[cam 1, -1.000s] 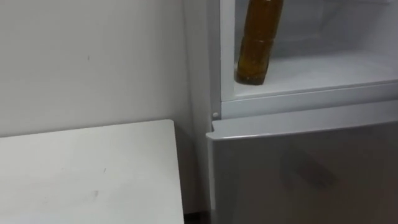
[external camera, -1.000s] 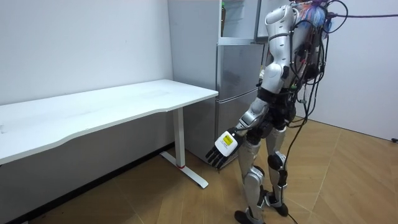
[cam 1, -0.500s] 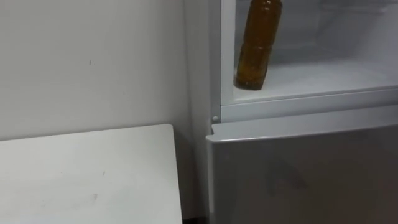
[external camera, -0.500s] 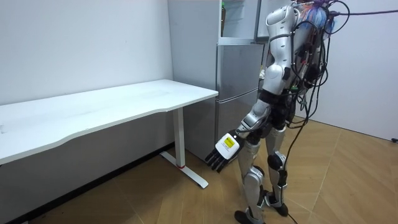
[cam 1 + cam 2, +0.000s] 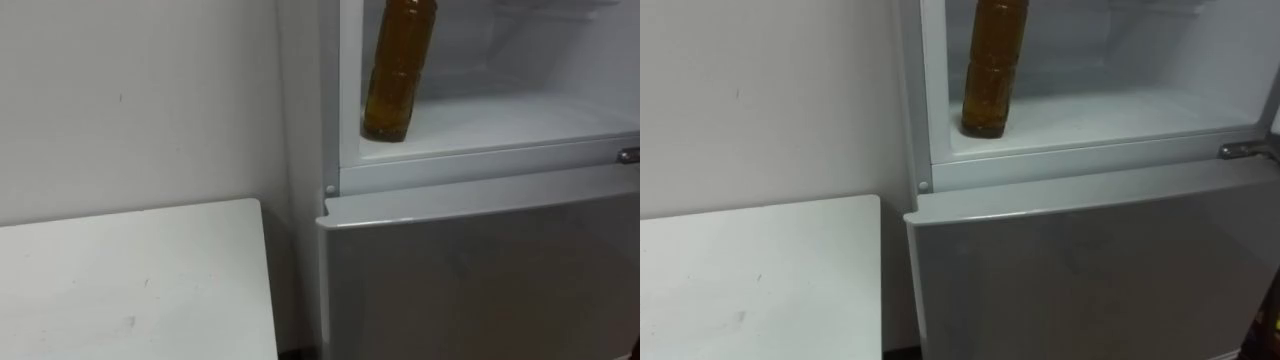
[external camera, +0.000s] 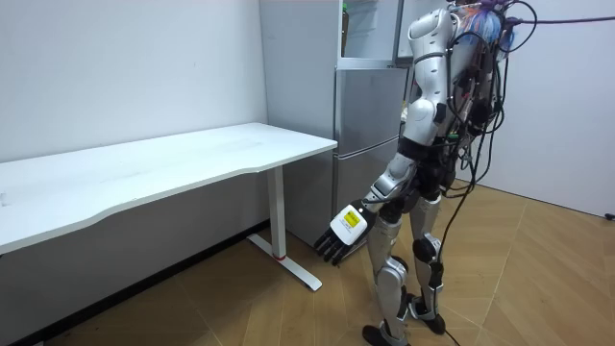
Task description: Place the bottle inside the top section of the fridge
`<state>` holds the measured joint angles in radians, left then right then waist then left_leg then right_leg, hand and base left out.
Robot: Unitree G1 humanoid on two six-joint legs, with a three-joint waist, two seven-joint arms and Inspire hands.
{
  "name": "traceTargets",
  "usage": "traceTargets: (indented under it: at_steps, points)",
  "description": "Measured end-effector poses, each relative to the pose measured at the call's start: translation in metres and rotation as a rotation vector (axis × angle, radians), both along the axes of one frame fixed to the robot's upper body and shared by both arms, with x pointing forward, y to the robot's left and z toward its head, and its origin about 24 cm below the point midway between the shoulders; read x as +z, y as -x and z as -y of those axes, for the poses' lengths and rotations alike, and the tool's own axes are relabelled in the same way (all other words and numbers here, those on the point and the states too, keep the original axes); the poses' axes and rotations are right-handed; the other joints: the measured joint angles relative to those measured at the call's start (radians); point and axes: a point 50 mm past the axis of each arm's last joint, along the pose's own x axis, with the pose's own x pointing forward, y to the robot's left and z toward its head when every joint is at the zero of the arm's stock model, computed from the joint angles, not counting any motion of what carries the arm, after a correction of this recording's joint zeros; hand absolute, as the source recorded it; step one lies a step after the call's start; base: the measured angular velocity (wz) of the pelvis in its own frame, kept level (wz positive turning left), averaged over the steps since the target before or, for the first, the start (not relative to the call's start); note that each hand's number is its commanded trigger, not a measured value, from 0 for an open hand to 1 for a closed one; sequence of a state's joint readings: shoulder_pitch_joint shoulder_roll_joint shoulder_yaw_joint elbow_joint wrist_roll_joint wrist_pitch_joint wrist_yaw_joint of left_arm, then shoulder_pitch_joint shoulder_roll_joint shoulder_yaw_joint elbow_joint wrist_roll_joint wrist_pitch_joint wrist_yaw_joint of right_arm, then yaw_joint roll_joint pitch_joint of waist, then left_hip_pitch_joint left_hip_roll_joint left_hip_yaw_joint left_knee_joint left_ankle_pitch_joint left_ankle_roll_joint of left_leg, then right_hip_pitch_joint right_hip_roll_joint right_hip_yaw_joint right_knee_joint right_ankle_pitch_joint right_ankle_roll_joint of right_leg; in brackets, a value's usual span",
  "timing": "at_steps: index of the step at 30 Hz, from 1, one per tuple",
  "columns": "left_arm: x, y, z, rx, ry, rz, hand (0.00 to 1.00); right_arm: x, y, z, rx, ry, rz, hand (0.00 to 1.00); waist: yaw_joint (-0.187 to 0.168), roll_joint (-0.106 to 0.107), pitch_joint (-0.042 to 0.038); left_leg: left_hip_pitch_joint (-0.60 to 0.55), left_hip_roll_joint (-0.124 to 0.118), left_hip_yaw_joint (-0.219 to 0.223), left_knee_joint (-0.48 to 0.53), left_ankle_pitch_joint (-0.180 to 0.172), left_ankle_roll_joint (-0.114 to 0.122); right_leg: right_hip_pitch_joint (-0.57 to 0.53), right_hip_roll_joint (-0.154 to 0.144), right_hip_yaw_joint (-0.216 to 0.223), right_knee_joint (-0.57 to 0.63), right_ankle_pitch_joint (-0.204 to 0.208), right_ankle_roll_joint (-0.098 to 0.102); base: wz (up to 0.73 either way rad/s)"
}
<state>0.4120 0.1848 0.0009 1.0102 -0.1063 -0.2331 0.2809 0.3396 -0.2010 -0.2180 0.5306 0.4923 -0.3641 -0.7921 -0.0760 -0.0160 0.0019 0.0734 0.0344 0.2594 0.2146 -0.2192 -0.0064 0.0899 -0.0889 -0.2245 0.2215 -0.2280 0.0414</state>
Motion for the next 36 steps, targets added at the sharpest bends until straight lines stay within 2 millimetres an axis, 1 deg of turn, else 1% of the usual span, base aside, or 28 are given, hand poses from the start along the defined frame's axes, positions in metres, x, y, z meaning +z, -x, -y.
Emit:
traceTargets:
  at_steps: [4,6,8,10,11,13,14,16,18,19,21,24,28,30,34,36]
  points:
    - [0.001,0.007,0.000,0.004,0.000,-0.014,0.00,0.015,-0.002,0.011,-0.111,0.060,0.067,0.00,-0.009,-0.006,-0.0012,0.000,0.000,0.000,0.000,0.000,0.000,0.002,0.000,-0.001,0.003,0.000,0.000,0.00]
    - [0.001,0.007,0.000,0.002,0.004,-0.012,0.00,0.024,-0.005,0.015,-0.125,0.091,0.095,0.00,-0.012,-0.010,-0.0011,-0.001,-0.001,0.000,0.000,0.000,-0.001,0.002,0.000,-0.002,0.001,0.000,0.000,0.00]
    - [0.001,0.005,0.000,-0.001,0.008,-0.009,0.00,0.034,-0.011,0.019,-0.128,0.120,0.133,0.00,-0.018,-0.017,-0.0003,0.002,-0.001,0.000,-0.003,0.000,-0.001,0.007,0.000,-0.004,-0.002,0.000,0.000,0.00]
    - [0.001,0.005,-0.001,-0.004,0.005,-0.011,0.00,0.047,-0.014,0.028,-0.164,0.161,0.182,0.00,-0.016,-0.030,-0.0028,0.010,-0.003,0.000,-0.008,0.000,-0.001,0.011,0.000,-0.002,-0.002,-0.001,0.001,0.00]
    - [0.001,0.005,-0.002,-0.004,0.004,-0.011,0.00,0.050,-0.014,0.031,-0.179,0.173,0.196,0.00,-0.017,-0.034,-0.0024,0.010,-0.003,0.000,-0.008,0.000,-0.001,0.011,0.000,-0.002,-0.002,-0.001,0.001,0.00]
    - [0.001,0.007,-0.003,0.004,0.006,-0.012,0.00,0.072,-0.014,0.042,-0.250,0.228,0.284,0.00,-0.018,-0.043,-0.0013,0.009,-0.003,0.002,-0.009,0.000,-0.001,0.006,-0.001,-0.001,-0.004,-0.002,0.003,0.00]
    - [0.002,0.007,-0.004,0.009,0.005,-0.011,0.00,0.078,-0.014,0.044,-0.266,0.241,0.310,0.00,-0.020,-0.046,-0.0018,0.008,-0.003,0.002,-0.009,-0.001,-0.001,0.006,-0.001,-0.002,-0.004,-0.003,0.003,0.00]
    - [0.003,0.007,-0.007,0.024,-0.001,-0.002,0.00,0.100,-0.015,0.050,-0.316,0.276,0.431,0.00,-0.026,-0.051,-0.0016,0.001,-0.003,0.002,-0.010,-0.001,-0.001,-0.003,-0.001,-0.002,-0.004,-0.005,0.003,0.00]
    - [0.003,0.005,-0.008,0.017,-0.005,0.000,0.00,0.111,-0.015,0.052,-0.328,0.309,0.483,0.00,-0.029,-0.053,-0.0018,-0.002,-0.003,0.003,-0.010,-0.001,-0.001,-0.007,-0.001,-0.001,-0.002,-0.004,0.003,0.00]
    - [0.004,0.005,-0.009,0.009,-0.008,-0.002,0.00,0.117,-0.016,0.052,-0.337,0.321,0.511,0.00,-0.028,-0.056,-0.0039,-0.004,-0.004,0.004,-0.010,-0.001,-0.001,-0.007,-0.001,-0.001,0.001,-0.004,0.003,0.00]
    - [0.004,0.004,-0.010,0.000,-0.012,-0.004,0.00,0.129,-0.018,0.051,-0.337,0.340,0.569,0.00,-0.030,-0.052,-0.0027,-0.010,-0.004,0.004,-0.010,-0.001,-0.001,-0.009,-0.001,-0.002,0.001,-0.004,0.003,0.00]
    - [0.004,0.003,-0.011,-0.005,-0.014,-0.003,0.00,0.147,-0.021,0.051,-0.360,0.385,0.651,0.00,-0.035,-0.050,-0.0038,-0.009,-0.005,0.003,-0.010,-0.001,-0.001,-0.010,-0.002,-0.005,0.001,-0.005,0.003,0.00]
    - [0.004,0.000,-0.011,-0.013,0.001,0.003,0.00,0.174,-0.031,0.047,-0.316,0.453,0.754,0.00,-0.033,-0.051,-0.0043,-0.010,-0.006,0.003,-0.010,-0.001,-0.001,-0.016,-0.005,-0.004,0.010,-0.008,0.005,0.00]
    - [0.003,0.000,-0.010,-0.018,0.013,0.002,0.00,0.180,-0.033,0.047,-0.305,0.461,0.775,0.00,-0.030,-0.055,-0.0053,-0.007,-0.007,0.004,-0.011,-0.001,-0.001,-0.017,-0.006,-0.002,0.017,-0.010,0.006,0.00]
    - [0.001,0.000,-0.009,-0.022,0.017,-0.015,0.00,0.201,-0.039,0.039,-0.260,0.480,0.897,0.00,-0.031,-0.058,-0.0046,-0.008,-0.008,0.004,-0.011,-0.001,-0.001,-0.021,-0.008,-0.003,0.019,-0.010,0.006,0.00]
    - [0.000,0.002,-0.008,-0.019,0.022,-0.029,0.00,0.201,-0.039,0.039,-0.256,0.482,0.895,0.00,-0.031,-0.058,-0.0042,-0.009,-0.009,0.003,-0.010,-0.001,0.000,-0.021,-0.008,-0.003,0.019,-0.010,0.006,0.00]
